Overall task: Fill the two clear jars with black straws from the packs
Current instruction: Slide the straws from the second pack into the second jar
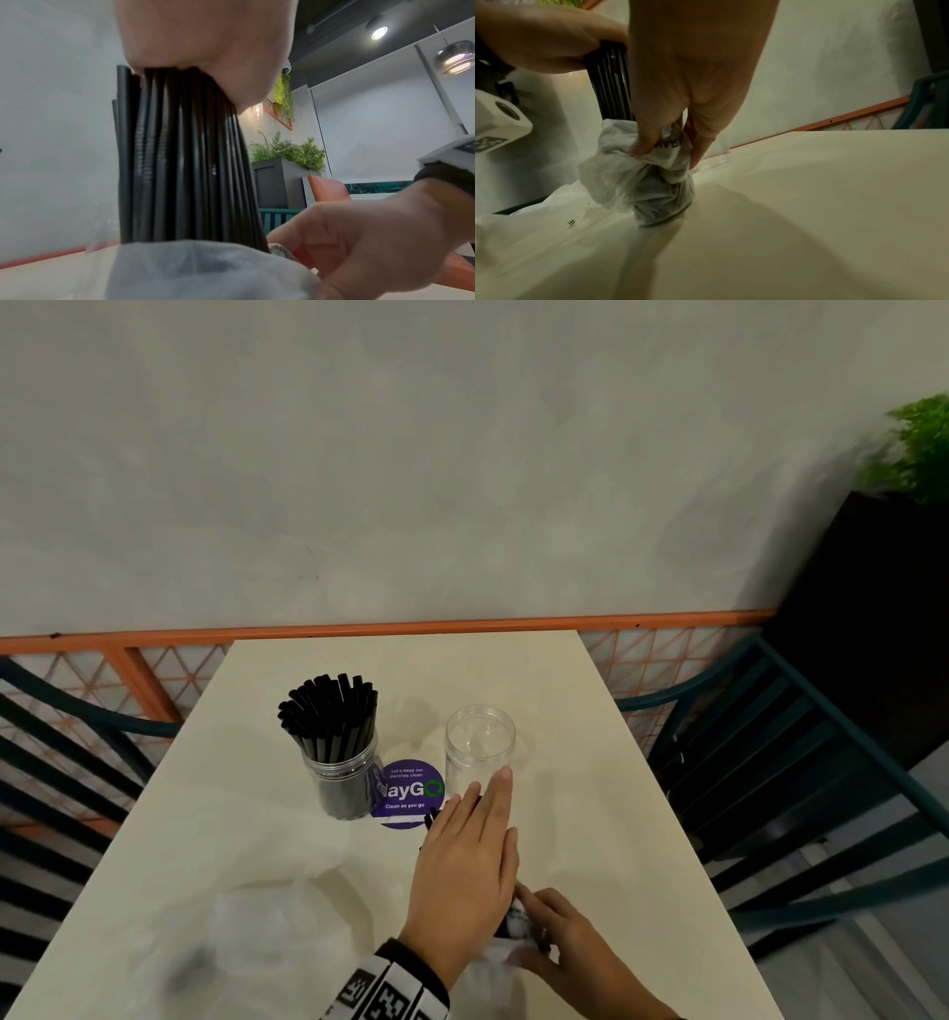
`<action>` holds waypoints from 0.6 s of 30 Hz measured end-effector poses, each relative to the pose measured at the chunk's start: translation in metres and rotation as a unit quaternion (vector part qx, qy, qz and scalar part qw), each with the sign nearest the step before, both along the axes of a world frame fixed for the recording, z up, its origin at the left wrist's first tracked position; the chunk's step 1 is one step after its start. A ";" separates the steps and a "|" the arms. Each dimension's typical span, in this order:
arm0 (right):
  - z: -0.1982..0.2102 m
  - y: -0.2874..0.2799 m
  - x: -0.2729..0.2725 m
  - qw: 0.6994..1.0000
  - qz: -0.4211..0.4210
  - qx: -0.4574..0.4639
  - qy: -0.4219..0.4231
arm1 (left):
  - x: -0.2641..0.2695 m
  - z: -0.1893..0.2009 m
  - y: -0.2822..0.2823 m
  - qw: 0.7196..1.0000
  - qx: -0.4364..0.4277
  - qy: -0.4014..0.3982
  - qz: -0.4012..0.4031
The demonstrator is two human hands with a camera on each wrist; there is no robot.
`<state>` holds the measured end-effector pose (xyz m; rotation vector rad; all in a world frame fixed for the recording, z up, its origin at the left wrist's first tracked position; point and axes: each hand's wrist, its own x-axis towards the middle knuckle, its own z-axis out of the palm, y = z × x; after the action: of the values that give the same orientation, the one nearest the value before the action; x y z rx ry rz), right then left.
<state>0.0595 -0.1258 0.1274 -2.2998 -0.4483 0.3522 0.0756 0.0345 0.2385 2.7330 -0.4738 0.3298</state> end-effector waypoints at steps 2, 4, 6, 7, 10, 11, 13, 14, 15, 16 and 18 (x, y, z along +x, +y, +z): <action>-0.002 0.001 0.000 1.000 -0.002 0.009 -0.011 | 0.000 0.000 0.000 1.000 0.020 0.009 0.018; -0.002 0.001 0.000 1.000 -0.003 0.020 -0.011 | -0.001 0.000 -0.001 0.997 0.046 0.016 0.061; 0.002 0.003 0.000 1.000 -0.009 0.018 -0.009 | -0.003 0.001 -0.001 0.991 0.056 0.042 0.116; 0.003 0.004 0.001 1.000 -0.012 0.022 -0.005 | -0.004 0.000 -0.002 0.988 0.055 0.056 0.132; 0.003 0.002 0.001 0.997 -0.034 0.057 0.034 | -0.006 -0.001 -0.005 0.989 0.044 0.073 0.123; 0.005 0.002 0.001 0.996 -0.047 0.064 0.051 | -0.006 -0.001 -0.006 0.991 0.037 0.069 0.108; 0.009 0.001 0.001 0.992 -0.072 0.074 0.077 | -0.008 0.000 -0.009 0.996 0.028 0.043 0.074; 0.009 0.000 0.001 0.991 -0.081 0.079 0.074 | -0.009 0.001 -0.010 0.997 0.028 0.031 0.058; 0.008 0.000 0.002 0.990 -0.088 0.084 0.067 | -0.008 0.002 -0.011 0.998 0.032 0.023 0.046; 0.009 0.000 0.002 0.990 -0.096 0.087 0.061 | -0.006 0.004 -0.011 0.998 0.038 0.022 0.039; 0.010 0.001 0.003 0.988 -0.106 0.093 0.055 | -0.003 0.005 -0.009 0.997 0.056 0.040 0.026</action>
<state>0.0628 -0.1250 0.1371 -2.1089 -0.1716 0.3156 0.0730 0.0255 0.2439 2.8587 -0.4106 0.2127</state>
